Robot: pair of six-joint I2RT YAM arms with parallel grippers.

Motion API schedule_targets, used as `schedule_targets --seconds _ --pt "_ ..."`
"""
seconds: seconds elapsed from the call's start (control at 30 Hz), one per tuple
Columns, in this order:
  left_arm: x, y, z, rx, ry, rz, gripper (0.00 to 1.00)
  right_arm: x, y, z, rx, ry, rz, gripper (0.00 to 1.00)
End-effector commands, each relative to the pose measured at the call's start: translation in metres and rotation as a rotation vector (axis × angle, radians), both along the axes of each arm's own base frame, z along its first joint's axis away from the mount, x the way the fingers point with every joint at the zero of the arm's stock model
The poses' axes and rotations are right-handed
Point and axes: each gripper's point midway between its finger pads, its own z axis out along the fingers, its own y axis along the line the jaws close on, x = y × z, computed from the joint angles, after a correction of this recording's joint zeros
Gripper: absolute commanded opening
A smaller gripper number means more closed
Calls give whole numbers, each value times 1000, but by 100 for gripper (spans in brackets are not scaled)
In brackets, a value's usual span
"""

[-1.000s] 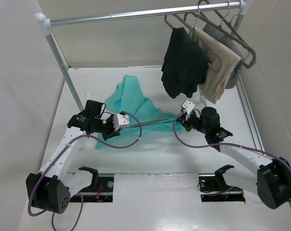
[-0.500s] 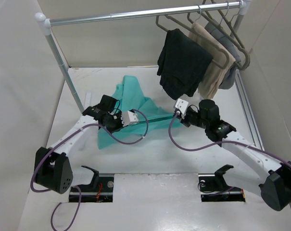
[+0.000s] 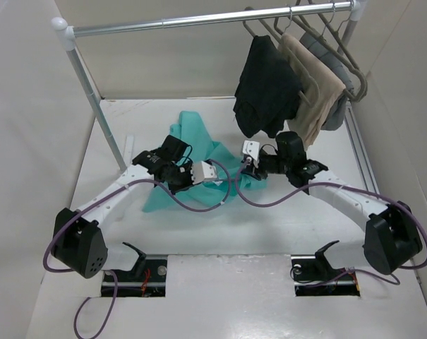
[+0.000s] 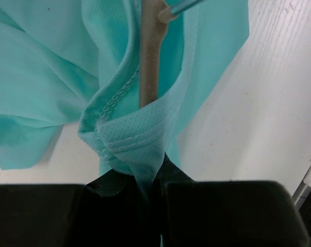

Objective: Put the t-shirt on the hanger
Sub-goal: Place tshirt on hanger

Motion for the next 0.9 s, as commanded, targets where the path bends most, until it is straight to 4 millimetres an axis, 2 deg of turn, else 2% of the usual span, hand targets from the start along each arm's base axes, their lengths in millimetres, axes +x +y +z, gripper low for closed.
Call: schedule_targets --seconds 0.0,0.07,0.1,0.13,0.17,0.27,0.33,0.43,0.47,0.53,0.6,0.67,0.77,0.87 --pt "0 -5 12 -21 -18 -36 0 -14 9 21 96 -18 181 50" --pt "2 -6 11 -21 -18 -36 0 -16 8 34 81 -85 244 64" --pt "1 -8 11 -28 -14 -40 0 -23 4 33 51 -72 260 68" --pt "1 -8 11 -28 -14 -40 0 -30 7 44 39 -116 297 69" --pt "4 -9 9 -29 -15 -40 0 -28 9 62 16 -208 327 69" --pt "9 -12 15 -58 -15 -46 0 -43 14 68 -26 -251 399 68" --pt "13 -12 16 -68 -11 -38 0 -49 20 63 -33 -238 427 65" --pt "12 -13 16 -77 -7 -43 0 -56 37 46 -23 -187 474 51" --pt "13 -16 17 -88 -11 -47 0 -54 42 43 -4 -192 480 39" --pt "12 -17 18 -95 -7 -51 0 -56 50 26 11 -129 497 27" --pt "11 -17 18 -97 -2 -44 0 -55 59 19 26 -114 515 21" --pt "10 -18 21 -109 -7 -48 0 -49 62 18 26 -113 503 25" --pt "9 -20 21 -118 2 -45 0 -41 71 14 6 -111 490 39" --pt "8 -20 24 -124 -1 -38 0 -31 75 6 -22 -98 450 42"
